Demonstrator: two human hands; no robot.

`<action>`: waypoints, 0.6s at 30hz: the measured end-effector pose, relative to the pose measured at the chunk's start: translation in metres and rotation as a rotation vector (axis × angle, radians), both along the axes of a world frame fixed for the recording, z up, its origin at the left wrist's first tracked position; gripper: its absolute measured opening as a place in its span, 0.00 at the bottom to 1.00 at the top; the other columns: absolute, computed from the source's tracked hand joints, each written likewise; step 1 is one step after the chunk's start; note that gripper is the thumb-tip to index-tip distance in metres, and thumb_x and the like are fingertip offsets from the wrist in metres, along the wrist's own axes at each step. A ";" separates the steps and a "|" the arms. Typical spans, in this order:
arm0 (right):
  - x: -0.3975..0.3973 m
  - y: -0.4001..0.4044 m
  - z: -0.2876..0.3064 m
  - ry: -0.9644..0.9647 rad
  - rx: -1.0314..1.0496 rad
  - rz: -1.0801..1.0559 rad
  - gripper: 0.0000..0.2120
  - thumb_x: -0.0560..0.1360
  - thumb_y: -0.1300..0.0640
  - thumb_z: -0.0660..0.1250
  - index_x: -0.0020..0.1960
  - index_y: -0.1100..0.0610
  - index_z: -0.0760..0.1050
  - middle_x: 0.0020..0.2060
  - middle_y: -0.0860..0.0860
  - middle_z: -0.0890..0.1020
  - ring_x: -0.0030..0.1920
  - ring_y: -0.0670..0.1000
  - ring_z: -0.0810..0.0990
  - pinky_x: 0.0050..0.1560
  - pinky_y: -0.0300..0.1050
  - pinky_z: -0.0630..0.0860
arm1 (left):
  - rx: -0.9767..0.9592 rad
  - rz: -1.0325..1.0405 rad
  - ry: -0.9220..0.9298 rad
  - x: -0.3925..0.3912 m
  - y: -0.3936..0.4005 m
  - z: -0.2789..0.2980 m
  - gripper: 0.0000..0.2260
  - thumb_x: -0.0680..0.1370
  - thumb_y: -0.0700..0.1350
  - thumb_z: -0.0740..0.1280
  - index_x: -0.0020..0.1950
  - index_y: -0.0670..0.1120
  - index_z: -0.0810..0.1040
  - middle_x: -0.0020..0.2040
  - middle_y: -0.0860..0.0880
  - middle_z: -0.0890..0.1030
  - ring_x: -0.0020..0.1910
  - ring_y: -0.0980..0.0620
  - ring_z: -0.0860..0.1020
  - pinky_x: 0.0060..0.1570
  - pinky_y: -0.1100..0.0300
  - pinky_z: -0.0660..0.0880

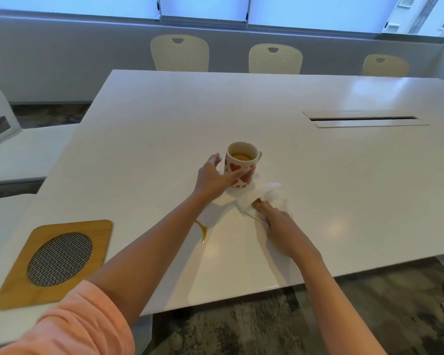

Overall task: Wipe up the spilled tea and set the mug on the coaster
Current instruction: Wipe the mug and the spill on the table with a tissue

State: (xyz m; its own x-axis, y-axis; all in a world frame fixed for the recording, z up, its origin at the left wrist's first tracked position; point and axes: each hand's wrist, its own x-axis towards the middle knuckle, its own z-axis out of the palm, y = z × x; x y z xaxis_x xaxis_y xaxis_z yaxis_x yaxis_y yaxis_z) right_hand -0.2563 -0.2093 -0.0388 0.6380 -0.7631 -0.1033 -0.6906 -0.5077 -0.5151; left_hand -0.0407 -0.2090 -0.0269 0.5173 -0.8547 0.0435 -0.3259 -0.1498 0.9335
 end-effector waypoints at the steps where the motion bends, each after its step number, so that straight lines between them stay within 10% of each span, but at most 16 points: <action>1: 0.004 0.005 0.000 0.002 0.006 0.012 0.32 0.81 0.73 0.53 0.79 0.48 0.62 0.79 0.51 0.63 0.77 0.57 0.64 0.75 0.56 0.62 | 0.022 0.021 0.002 0.003 0.005 0.000 0.43 0.70 0.63 0.74 0.77 0.46 0.64 0.74 0.47 0.71 0.71 0.46 0.72 0.63 0.53 0.73; 10: 0.077 0.039 0.000 -0.037 -0.018 0.181 0.34 0.79 0.74 0.54 0.78 0.47 0.63 0.78 0.51 0.64 0.74 0.57 0.68 0.74 0.55 0.65 | 0.203 0.086 -0.068 0.059 0.076 0.016 0.19 0.81 0.48 0.63 0.71 0.45 0.73 0.71 0.47 0.74 0.69 0.48 0.73 0.69 0.54 0.68; 18: 0.102 0.044 0.002 -0.050 -0.022 0.239 0.29 0.82 0.71 0.53 0.77 0.48 0.66 0.73 0.55 0.73 0.70 0.59 0.73 0.71 0.52 0.66 | 0.408 -0.058 -0.076 0.089 0.147 -0.005 0.21 0.84 0.53 0.58 0.75 0.46 0.67 0.75 0.45 0.69 0.72 0.46 0.68 0.69 0.54 0.63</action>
State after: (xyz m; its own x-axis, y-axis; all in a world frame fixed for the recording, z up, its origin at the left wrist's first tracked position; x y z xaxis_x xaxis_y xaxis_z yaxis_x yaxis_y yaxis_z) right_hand -0.1547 -0.1653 -0.0372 0.8049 -0.5912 -0.0515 -0.5230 -0.6655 -0.5325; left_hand 0.0485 -0.0617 -0.0317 0.4764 -0.8373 -0.2683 -0.4104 -0.4816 0.7743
